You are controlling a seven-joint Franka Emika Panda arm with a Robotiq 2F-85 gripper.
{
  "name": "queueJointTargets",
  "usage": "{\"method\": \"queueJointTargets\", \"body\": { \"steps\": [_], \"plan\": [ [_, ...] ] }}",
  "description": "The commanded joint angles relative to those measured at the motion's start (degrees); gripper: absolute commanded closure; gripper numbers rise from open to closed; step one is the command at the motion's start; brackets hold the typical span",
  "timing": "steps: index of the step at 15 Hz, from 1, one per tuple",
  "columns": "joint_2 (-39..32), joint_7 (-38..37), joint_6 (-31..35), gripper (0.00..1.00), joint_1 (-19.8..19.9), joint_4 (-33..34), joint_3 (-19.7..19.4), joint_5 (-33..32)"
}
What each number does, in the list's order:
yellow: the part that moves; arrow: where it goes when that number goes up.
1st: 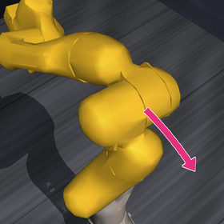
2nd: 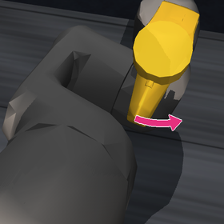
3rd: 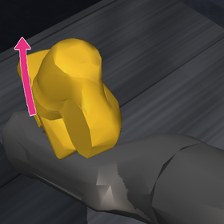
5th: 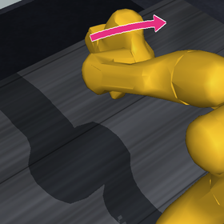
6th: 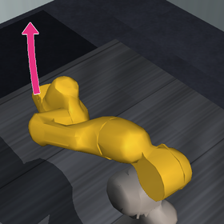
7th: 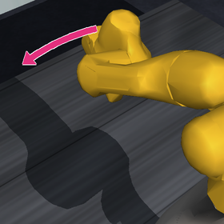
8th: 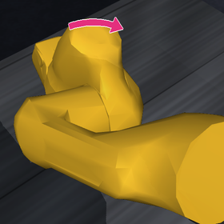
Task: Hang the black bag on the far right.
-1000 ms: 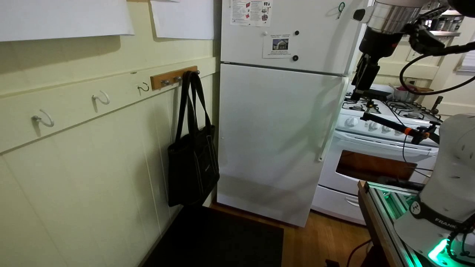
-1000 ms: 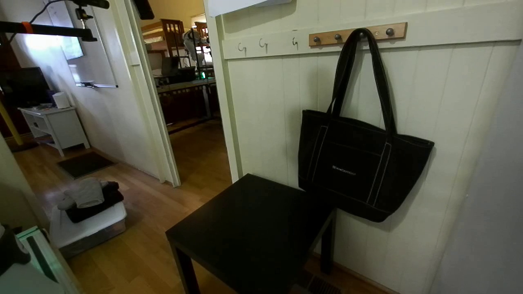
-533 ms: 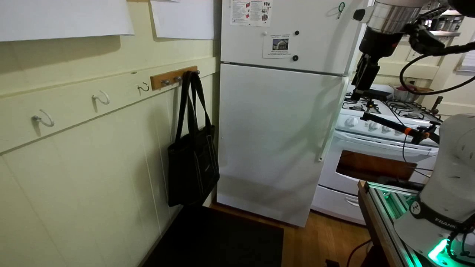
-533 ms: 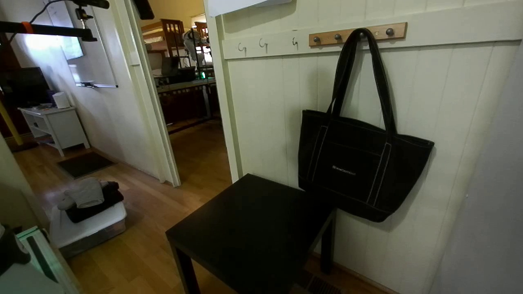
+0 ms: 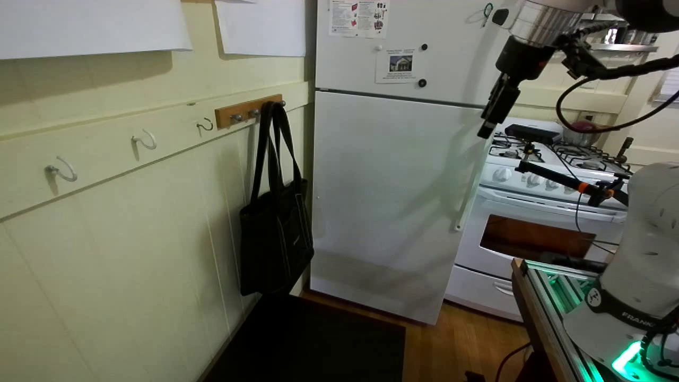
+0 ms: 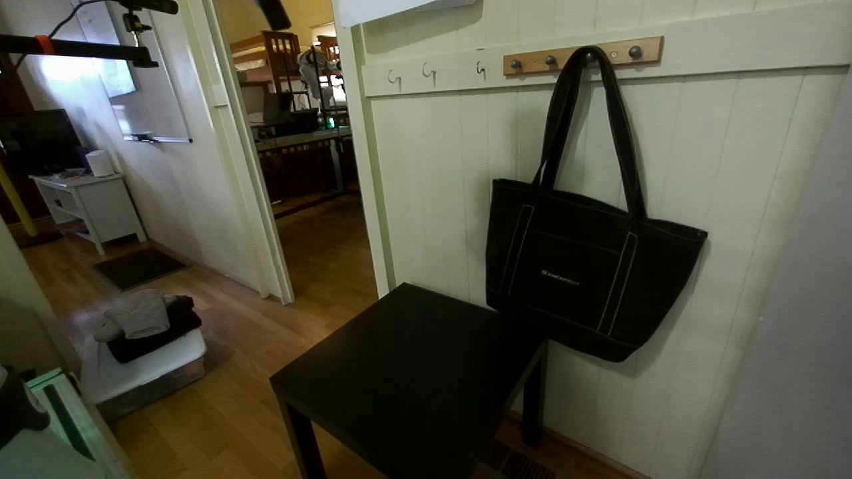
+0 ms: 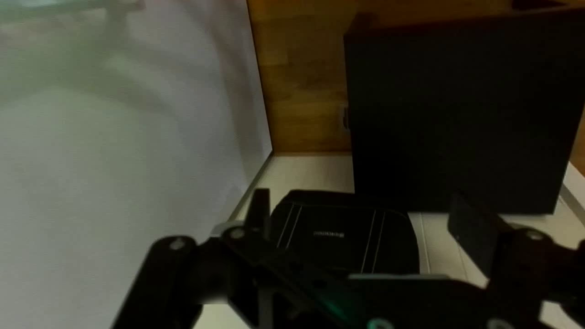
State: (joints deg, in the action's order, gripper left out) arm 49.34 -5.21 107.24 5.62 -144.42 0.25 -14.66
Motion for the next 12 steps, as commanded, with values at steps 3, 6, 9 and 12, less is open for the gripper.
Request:
{"method": "queueJointTargets", "body": {
  "steps": [3,6,9,12],
  "plan": [
    [-8.35,2.36,17.10,0.00,-1.21,0.97,-2.65,1.16],
    [-11.71,1.99,20.45,0.00,-0.90,2.28,-1.82,1.63],
    [-10.81,1.66,19.85,0.00,-0.04,1.54,-1.07,0.63],
    [-11.43,1.63,19.84,0.00,-0.11,2.16,-0.85,0.59]
  ]
}}
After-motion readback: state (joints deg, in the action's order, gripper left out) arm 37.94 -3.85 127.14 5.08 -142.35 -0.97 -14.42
